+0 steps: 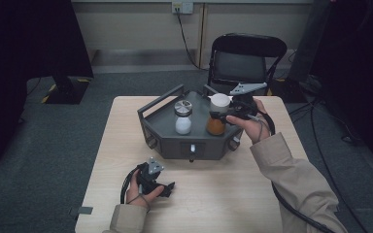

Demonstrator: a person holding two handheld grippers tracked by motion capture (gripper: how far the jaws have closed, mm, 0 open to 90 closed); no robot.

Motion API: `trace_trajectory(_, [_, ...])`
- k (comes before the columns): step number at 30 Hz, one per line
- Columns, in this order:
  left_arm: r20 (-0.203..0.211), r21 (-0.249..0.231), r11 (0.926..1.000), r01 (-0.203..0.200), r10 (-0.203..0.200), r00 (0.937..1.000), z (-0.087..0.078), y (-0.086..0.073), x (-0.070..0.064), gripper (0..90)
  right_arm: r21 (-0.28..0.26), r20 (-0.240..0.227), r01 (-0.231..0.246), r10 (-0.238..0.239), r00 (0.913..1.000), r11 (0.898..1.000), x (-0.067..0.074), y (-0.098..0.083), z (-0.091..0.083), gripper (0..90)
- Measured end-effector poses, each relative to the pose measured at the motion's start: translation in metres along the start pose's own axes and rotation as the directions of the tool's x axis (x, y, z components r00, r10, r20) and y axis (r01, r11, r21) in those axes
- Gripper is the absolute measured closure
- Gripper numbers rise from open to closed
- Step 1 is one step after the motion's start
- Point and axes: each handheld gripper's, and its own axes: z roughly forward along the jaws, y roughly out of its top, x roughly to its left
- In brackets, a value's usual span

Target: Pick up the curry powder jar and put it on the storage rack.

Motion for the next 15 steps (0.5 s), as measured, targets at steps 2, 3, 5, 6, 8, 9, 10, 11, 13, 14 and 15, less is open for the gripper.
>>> trace_trajectory(2, [0.000,0.000,1.0000,0.000,0.000,1.0000,0.0000,0.0000,0.0000,0.1,0.006,-0.002,0.001,-0.001,1.0000,1.000,-0.0002,0.0012,-0.0004,34.5])
trace_trajectory(3, [0.000,0.000,1.0000,0.000,0.000,1.0000,0.0000,0.0000,0.0000,0.1,0.009,-0.003,0.004,-0.004,1.0000,1.000,-0.0002,0.0020,-0.0006,34.5])
trace_trajectory(5, [0.000,0.000,1.0000,0.000,0.000,1.0000,0.0000,0.0000,0.0000,0.1,0.013,-0.004,0.006,-0.006,1.0000,1.000,-0.0001,0.0030,-0.0008,34.5])
trace_trajectory(6, [0.000,0.000,1.0000,0.000,0.000,1.0000,0.0000,0.0000,0.0000,0.1,0.014,-0.004,0.006,-0.006,1.0000,1.000,0.0000,0.0031,-0.0009,34.4])
trace_trajectory(8, [0.000,0.000,1.0000,0.000,0.000,1.0000,0.0000,0.0000,0.0000,0.1,0.013,-0.005,0.005,-0.005,1.0000,1.000,-0.0004,0.0029,-0.0011,34.3])
trace_trajectory(9, [0.000,0.000,1.0000,0.000,0.000,1.0000,0.0000,0.0000,0.0000,0.1,0.012,-0.005,0.002,-0.002,1.0000,1.000,-0.0006,0.0025,-0.0011,34.1])
trace_trajectory(10, [0.000,0.000,1.0000,0.000,0.000,1.0000,0.0000,0.0000,0.0000,0.1,0.011,-0.005,0.001,-0.001,1.0000,1.000,-0.0007,0.0023,-0.0013,33.8])
trace_trajectory(11, [0.000,0.000,1.0000,0.000,0.000,1.0000,0.0000,0.0000,0.0000,0.1,0.012,-0.004,0.003,-0.003,1.0000,1.000,-0.0005,0.0026,-0.0018,33.7])
trace_trajectory(13, [0.000,0.000,1.0000,0.000,0.000,1.0000,0.0000,0.0000,0.0000,0.1,0.004,0.000,0.011,-0.011,0.9999,1.000,0.0005,0.0026,-0.0034,31.9])
trace_trajectory(14, [0.000,0.000,1.0000,0.000,0.000,1.0000,0.0000,0.0000,0.0000,0.1,0.004,0.002,0.016,-0.016,0.9999,1.000,0.0013,0.0035,-0.0044,31.2])
trace_trajectory(15, [0.000,0.000,1.0000,0.000,0.000,1.0000,0.0000,0.0000,0.0000,0.1,0.006,0.002,0.020,-0.020,0.9998,1.000,0.0019,0.0046,-0.0050,30.2])
